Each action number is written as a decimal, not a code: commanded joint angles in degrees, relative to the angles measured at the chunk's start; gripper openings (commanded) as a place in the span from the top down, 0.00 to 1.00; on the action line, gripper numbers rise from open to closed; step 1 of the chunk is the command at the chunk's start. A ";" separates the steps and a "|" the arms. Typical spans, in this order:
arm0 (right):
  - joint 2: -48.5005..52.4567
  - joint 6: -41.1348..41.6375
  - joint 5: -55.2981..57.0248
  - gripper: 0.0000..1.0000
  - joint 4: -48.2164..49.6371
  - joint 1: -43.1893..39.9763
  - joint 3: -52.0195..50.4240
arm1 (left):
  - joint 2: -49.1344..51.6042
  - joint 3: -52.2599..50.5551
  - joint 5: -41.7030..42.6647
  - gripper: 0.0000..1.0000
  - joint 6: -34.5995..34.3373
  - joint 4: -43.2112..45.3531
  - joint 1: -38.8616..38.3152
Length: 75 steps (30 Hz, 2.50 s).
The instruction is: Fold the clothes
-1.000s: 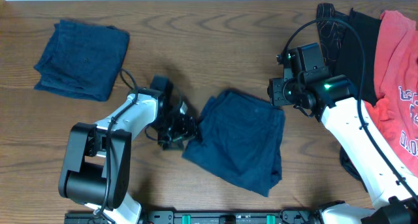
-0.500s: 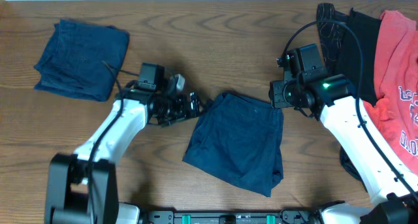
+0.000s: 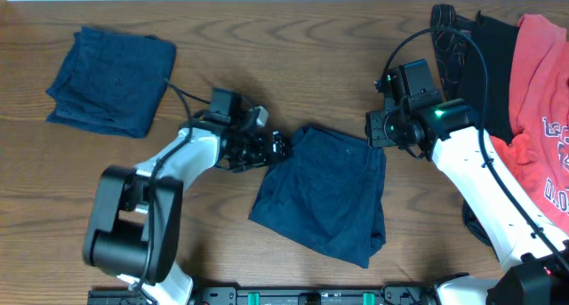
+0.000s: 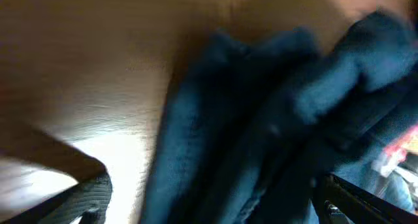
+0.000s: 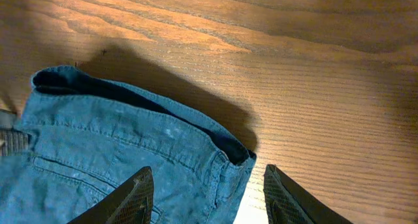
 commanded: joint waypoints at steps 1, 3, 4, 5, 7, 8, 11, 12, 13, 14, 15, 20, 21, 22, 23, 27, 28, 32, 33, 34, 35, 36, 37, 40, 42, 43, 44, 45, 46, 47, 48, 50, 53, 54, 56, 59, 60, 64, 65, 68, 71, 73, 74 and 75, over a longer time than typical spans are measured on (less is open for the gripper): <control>0.33 -0.83 0.42 0.47 -0.37 0.33 0.15 | 4.22 -0.48 3.45 0.02 1.14 -0.20 -2.40; 0.33 -0.81 0.42 0.47 -0.33 0.33 0.15 | 5.68 -0.48 5.03 0.02 1.14 -0.20 -3.93; 0.33 -0.81 0.42 0.47 -0.15 0.33 0.15 | 6.29 -0.48 5.16 0.02 1.18 -0.11 -5.01; 0.33 -0.83 0.42 0.47 -0.09 0.33 0.15 | 6.60 -0.48 5.16 0.01 1.18 0.11 -5.77; 0.33 -0.83 0.42 0.47 0.11 0.33 0.15 | 7.15 -0.48 5.14 0.07 1.20 1.18 -7.39; 0.33 -0.81 0.42 0.47 0.09 0.33 0.15 | 7.32 -0.48 5.05 0.13 1.20 1.84 -7.91; 0.33 -0.83 0.42 0.47 -0.22 0.33 0.15 | 7.32 -0.48 1.99 0.50 1.16 3.67 -8.39; 0.33 -0.83 0.39 0.47 -0.42 0.33 0.15 | 7.32 -0.48 0.70 0.62 1.16 4.46 -8.26; 0.33 -0.83 0.42 0.47 -0.61 0.33 0.15 | 7.32 -0.46 -0.07 0.77 1.14 5.05 -7.98; 0.33 -0.83 0.42 0.47 -0.76 0.33 0.15 | 7.26 -0.35 -0.68 0.92 1.16 5.57 -7.54; 0.33 -0.83 0.42 0.47 -0.85 0.33 0.15 | 7.21 -0.02 -1.16 0.94 1.16 5.75 -6.97; 0.33 -0.83 0.42 0.47 -1.44 0.33 0.15 | 4.50 4.44 -3.63 0.94 1.16 3.26 -1.09; 0.33 -0.83 0.44 0.47 -1.51 0.33 0.15 | 3.45 5.55 -4.48 0.94 1.16 2.71 0.31; 0.33 -0.83 0.44 0.47 -1.57 0.33 0.15 | 2.36 6.71 -5.77 0.94 1.16 2.34 1.86; 0.33 -0.83 0.44 0.47 -1.60 0.33 0.15 | 1.05 7.85 -7.26 0.94 0.94 2.34 3.58; 0.33 -0.83 0.44 0.47 -1.79 0.33 0.15 | -4.02 12.55 -14.80 0.94 -1.68 3.06 11.19; 0.33 -0.83 0.44 0.47 -1.84 0.33 0.15 | -5.18 13.60 -16.02 0.94 -1.66 3.52 13.09; 0.33 -0.83 0.44 0.47 -1.84 0.33 0.15 | -8.44 16.74 -20.92 0.94 -1.77 7.50 20.92; 0.33 -0.81 0.44 0.47 -1.84 0.33 0.15 | -8.87 16.90 -22.23 0.94 -2.16 9.27 22.84; 0.33 -0.81 0.44 0.47 -1.81 0.33 0.15 | -9.07 16.90 -23.47 0.94 -2.49 11.10 24.65; 0.33 -0.81 0.44 0.47 -1.81 0.33 0.15 | -9.07 16.90 -24.81 0.94 -2.51 12.98 26.69; 0.33 -0.81 0.42 0.47 -1.81 0.33 0.15 | -9.03 16.90 -25.99 0.94 -2.51 14.29 28.33; 0.33 -0.81 0.42 0.47 -1.81 0.33 0.15 | -8.74 16.90 -27.85 0.94 -2.47 15.89 30.21; 0.33 -0.81 0.39 0.47 -1.81 0.33 0.15 | -7.89 16.90 -32.72 0.94 -2.47 19.37 34.56; 0.33 -0.81 0.39 0.47 -1.84 0.33 0.15 | -7.04 16.90 -33.29 0.94 -2.47 20.87 37.27; 0.33 -0.81 0.39 0.47 -1.84 0.33 0.15 | -6.38 16.90 -33.27 0.93 -2.49 20.85 38.80; 0.33 -0.81 0.39 0.47 -1.81 0.33 0.15 | -5.88 16.87 -33.29 0.93 -2.49 20.41 39.63; 0.33 -0.81 0.39 0.47 -1.75 0.33 0.15 | -5.27 16.87 -33.27 0.93 -2.51 19.58 40.63; 0.33 -0.81 0.39 0.47 -1.64 0.33 0.15 | -4.66 16.87 -33.27 0.94 -2.49 18.75 41.42; 0.33 -0.81 0.39 0.47 -1.62 0.33 0.15 | -4.07 16.87 -33.27 0.93 -2.49 17.77 42.12; 0.33 -0.81 0.39 0.47 -1.62 0.33 0.15 | -3.54 16.87 -33.27 0.90 -2.47 16.81 42.71; 0.33 -0.81 0.39 0.47 -1.64 0.33 0.15 | -2.75 16.87 -33.29 0.55 -2.45 14.67 43.85; 0.33 -0.81 0.42 0.46 -1.62 0.33 0.15 | -2.82 16.87 -33.24 0.02 -2.49 12.76 45.33; 0.33 -0.81 0.42 0.46 -1.62 0.33 0.15 | -3.04 16.87 -33.22 0.02 -2.49 12.31 45.64; 0.33 -0.81 0.42 0.44 -1.31 0.31 0.15 | -3.52 16.87 -33.22 0.02 -2.47 11.41 45.66; 0.35 0.70 0.42 0.41 0.83 0.00 0.15 | -4.39 16.87 -32.96 0.02 -1.86 9.51 44.63; 0.37 2.32 0.44 0.40 2.01 -0.24 0.15 | -4.68 16.87 -32.24 0.02 -0.83 8.85 43.89; 0.37 10.62 0.39 0.37 8.37 -2.86 0.15 | -5.33 16.87 -30.45 0.02 4.00 6.34 38.21; 0.37 11.43 0.39 0.36 9.77 -3.65 0.15 | -5.38 16.87 -30.45 0.02 5.20 5.57 36.06; 0.37 11.23 -0.07 0.32 13.60 -6.91 0.15 | -5.42 16.87 -30.45 0.02 6.86 2.58 29.51; 0.37 6.36 -0.26 0.30 13.57 -10.71 0.15 | -5.42 16.87 -30.45 0.02 7.50 -3.54 22.58; 0.37 3.50 -0.26 0.26 11.17 -13.40 0.15 | -5.42 16.87 -30.45 0.02 7.48 -10.03 18.40; 0.33 2.95 -0.26 0.25 9.20 -14.67 0.17 | -5.42 16.87 -30.47 0.02 7.48 -13.60 16.76; 0.15 3.04 -0.26 0.27 6.38 -16.06 0.17 | -5.49 16.87 -30.49 0.02 7.48 -17.42 15.39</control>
